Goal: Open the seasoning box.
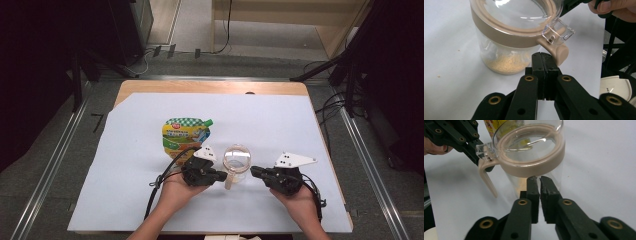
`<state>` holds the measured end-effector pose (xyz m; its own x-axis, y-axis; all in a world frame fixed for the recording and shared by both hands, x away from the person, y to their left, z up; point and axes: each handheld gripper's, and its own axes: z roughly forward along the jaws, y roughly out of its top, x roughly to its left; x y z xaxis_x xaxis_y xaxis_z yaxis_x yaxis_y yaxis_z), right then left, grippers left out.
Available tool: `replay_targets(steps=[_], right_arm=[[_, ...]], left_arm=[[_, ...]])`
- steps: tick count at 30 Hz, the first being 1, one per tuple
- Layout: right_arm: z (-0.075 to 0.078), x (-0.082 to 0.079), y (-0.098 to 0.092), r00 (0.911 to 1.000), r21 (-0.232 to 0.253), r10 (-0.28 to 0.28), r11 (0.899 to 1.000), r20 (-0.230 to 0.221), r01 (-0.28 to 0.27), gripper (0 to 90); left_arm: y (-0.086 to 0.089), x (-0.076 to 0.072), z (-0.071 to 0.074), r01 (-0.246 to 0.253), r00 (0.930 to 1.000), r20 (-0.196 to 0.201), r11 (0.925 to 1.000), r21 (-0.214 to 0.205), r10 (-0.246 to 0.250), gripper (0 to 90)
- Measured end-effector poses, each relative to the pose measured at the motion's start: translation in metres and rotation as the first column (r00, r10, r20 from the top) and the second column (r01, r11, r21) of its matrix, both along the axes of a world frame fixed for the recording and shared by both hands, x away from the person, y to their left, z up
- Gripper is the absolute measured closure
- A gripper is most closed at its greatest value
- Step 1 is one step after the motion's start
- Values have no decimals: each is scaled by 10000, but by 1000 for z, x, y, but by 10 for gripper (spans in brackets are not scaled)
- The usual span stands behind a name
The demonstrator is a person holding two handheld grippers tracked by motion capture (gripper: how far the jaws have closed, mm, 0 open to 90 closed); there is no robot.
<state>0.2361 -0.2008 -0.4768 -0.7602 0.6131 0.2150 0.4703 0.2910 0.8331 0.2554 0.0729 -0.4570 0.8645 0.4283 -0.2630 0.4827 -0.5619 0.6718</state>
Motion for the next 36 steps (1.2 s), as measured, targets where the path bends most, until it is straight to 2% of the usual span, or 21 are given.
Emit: replay_targets(steps=[11,18,20,26,30,36], right_arm=[[-1,2,-3,9996,49,-224,9997,-192,225,900],[-2,5,-6,9982,-17,-472,9989,-371,472,900],[-1,2,-6,9969,-124,-519,9986,-596,513,900],[5,-11,-5,9980,-112,-485,9988,-412,481,900],[8,-20,-2,9983,95,-318,9994,-486,323,900],[16,-36,0,9997,368,23,9993,-240,-14,900]], left_arm=[[-14,-5,-1,395,9992,16,9992,-73,-395,900],[-27,-7,-4,782,9967,-196,9965,-310,-788,900],[-24,-6,-4,805,9959,-371,9959,-414,-820,900],[-11,-4,3,827,9955,-413,9950,-560,-851,900],[-4,-3,5,727,9962,-429,9956,-595,-753,806],[9,2,8,511,9979,-366,9961,-724,-539,722]])
